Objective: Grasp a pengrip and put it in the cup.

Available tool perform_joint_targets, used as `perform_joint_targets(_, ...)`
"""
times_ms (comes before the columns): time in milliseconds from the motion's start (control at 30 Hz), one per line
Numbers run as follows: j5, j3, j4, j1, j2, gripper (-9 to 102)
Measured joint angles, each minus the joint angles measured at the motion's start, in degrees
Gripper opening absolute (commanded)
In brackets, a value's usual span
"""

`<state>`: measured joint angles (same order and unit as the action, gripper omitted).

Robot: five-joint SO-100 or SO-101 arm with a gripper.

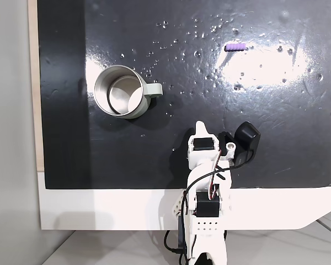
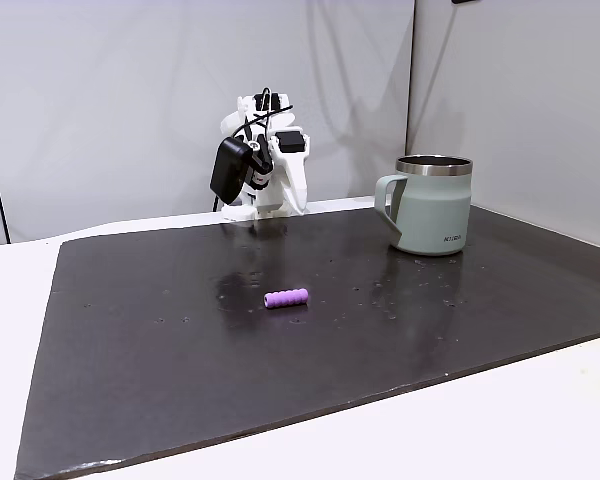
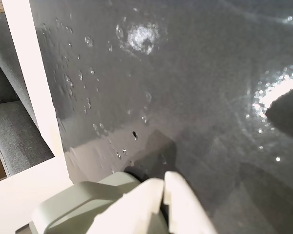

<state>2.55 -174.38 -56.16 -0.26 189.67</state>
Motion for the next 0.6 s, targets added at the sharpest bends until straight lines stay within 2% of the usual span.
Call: perform_joint_targets(600, 1.05, -0.09, 0.18, -1.49, 0.00, 0)
